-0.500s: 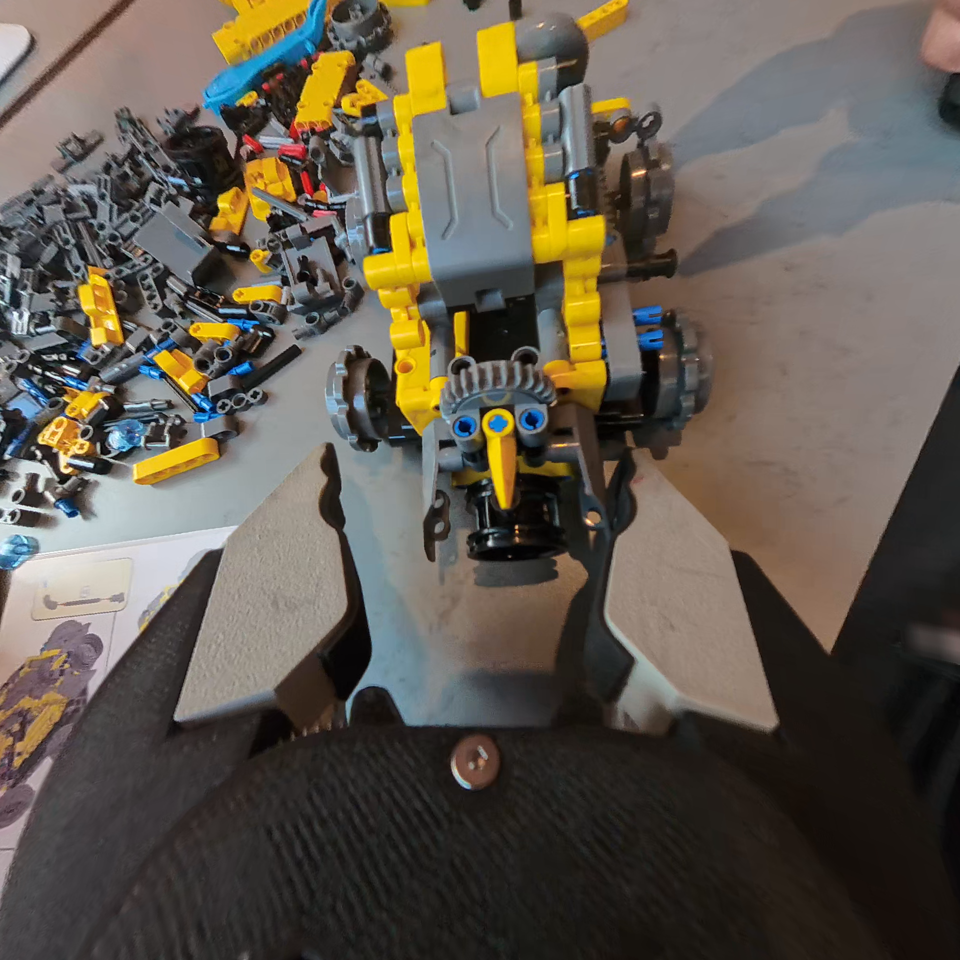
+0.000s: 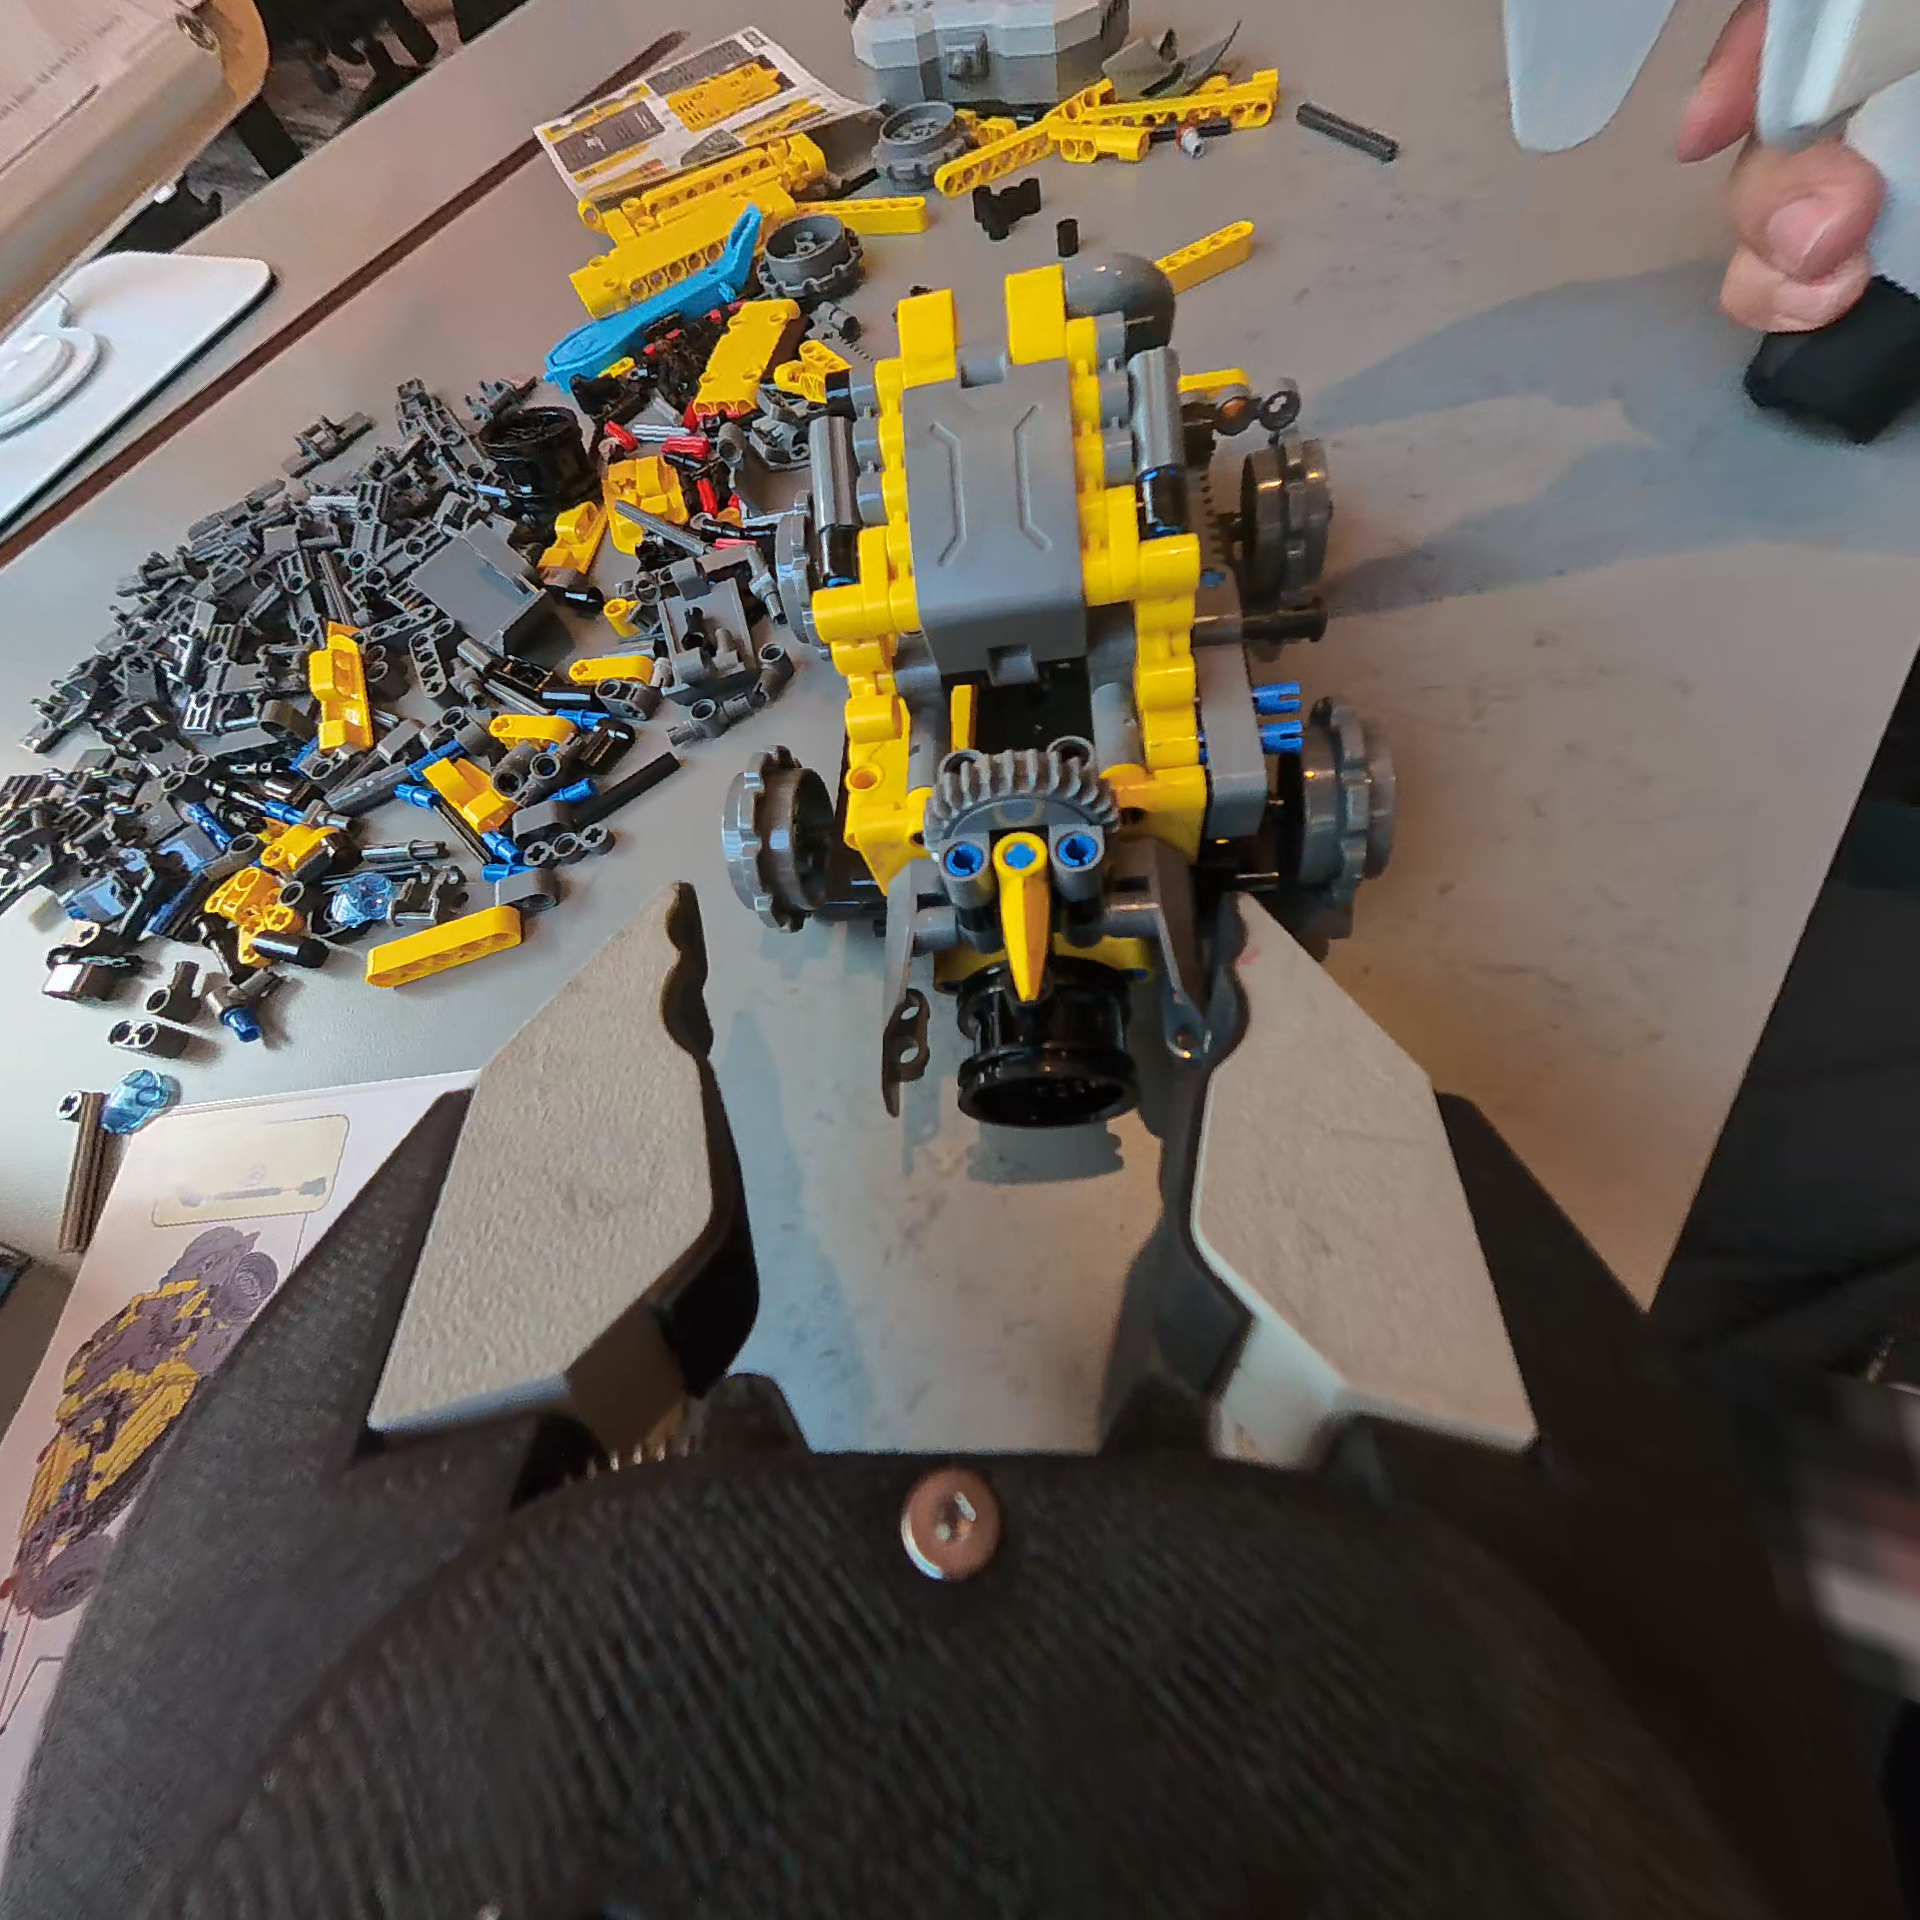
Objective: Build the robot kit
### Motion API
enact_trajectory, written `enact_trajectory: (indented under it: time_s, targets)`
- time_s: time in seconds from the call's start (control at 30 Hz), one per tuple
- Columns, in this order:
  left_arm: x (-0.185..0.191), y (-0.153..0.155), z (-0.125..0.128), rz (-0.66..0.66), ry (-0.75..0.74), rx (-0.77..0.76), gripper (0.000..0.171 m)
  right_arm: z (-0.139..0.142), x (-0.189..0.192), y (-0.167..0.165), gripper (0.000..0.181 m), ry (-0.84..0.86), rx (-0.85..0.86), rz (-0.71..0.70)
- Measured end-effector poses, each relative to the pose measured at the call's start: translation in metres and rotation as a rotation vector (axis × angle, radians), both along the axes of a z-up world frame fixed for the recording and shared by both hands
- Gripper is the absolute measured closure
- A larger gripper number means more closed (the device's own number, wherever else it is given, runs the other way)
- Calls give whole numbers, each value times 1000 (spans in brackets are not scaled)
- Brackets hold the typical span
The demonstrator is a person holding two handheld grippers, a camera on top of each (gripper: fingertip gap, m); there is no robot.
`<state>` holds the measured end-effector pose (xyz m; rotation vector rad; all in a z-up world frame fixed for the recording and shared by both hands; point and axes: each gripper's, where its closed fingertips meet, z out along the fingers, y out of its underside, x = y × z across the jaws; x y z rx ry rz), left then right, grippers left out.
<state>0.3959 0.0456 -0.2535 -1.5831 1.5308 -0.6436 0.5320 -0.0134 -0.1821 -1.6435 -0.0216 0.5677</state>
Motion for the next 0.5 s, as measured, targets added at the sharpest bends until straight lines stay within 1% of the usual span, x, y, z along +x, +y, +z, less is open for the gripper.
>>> enact_trajectory:
  time_s: [0.3,0.5]
  targets:
    - [0,2,3,4,-21,-3,79,-5,-6,3,123,-59,-26,3]
    - [-1,1,11,-7,-75,-10,86,-16,-18,7,123,-188,-77,4]
